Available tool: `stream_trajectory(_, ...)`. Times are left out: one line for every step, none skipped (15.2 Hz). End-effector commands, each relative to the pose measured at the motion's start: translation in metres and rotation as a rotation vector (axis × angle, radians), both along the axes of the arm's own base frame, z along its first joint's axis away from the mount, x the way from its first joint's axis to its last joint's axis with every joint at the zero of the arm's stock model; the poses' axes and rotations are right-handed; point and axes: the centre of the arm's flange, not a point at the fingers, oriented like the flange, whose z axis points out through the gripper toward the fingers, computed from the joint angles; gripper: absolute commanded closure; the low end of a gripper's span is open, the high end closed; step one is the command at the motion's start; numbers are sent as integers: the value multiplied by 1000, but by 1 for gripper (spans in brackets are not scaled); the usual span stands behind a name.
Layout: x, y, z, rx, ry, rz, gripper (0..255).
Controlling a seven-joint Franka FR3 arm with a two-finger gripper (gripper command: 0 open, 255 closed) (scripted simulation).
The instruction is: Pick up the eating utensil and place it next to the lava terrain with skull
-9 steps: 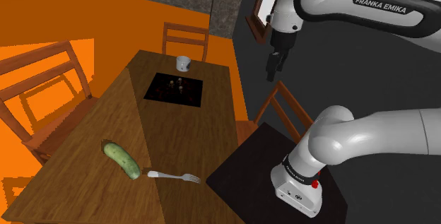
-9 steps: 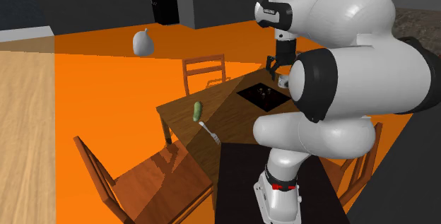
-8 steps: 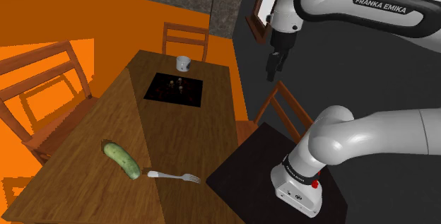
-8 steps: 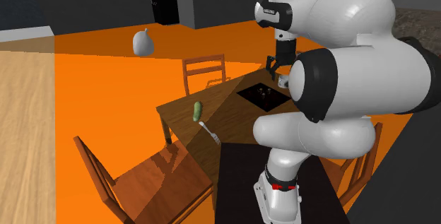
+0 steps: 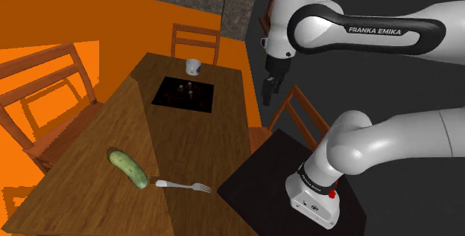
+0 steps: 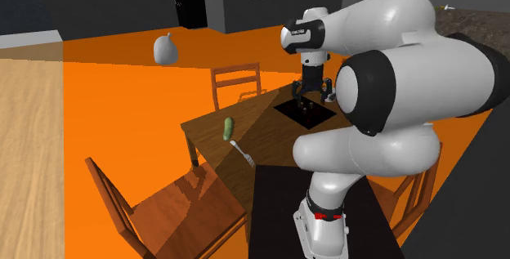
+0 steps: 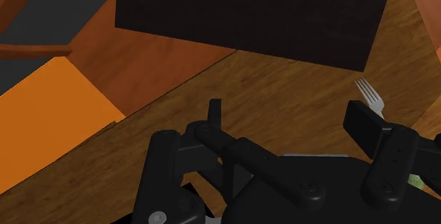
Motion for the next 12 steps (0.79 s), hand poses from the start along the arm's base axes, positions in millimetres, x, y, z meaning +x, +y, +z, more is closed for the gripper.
stream_trajectory(6, 16, -21, 11, -3, 11, 0)
stream_trajectory(8, 23, -31, 16, -3, 17, 0)
stream_trajectory(10, 30, -42, 21, -4, 23, 0)
stream_trajectory(13, 38, -52, 26, -4, 29, 0)
stream_trajectory(15, 45, -62, 31, -5, 35, 0)
stream_trajectory(17, 53, -72, 36, -5, 41, 0)
stream_trajectory(19, 60, -82, 41, -6, 47, 0)
stream_trajectory(21, 68, -92, 46, -7, 53, 0)
stream_trajectory(23, 76, -102, 51, -7, 59, 0)
stream_trajectory(25, 84, -112, 56, -8, 65, 0)
stream_trajectory(27, 92, -122, 61, -8, 71, 0)
stream_trajectory(29, 99, -131, 66, -9, 77, 0)
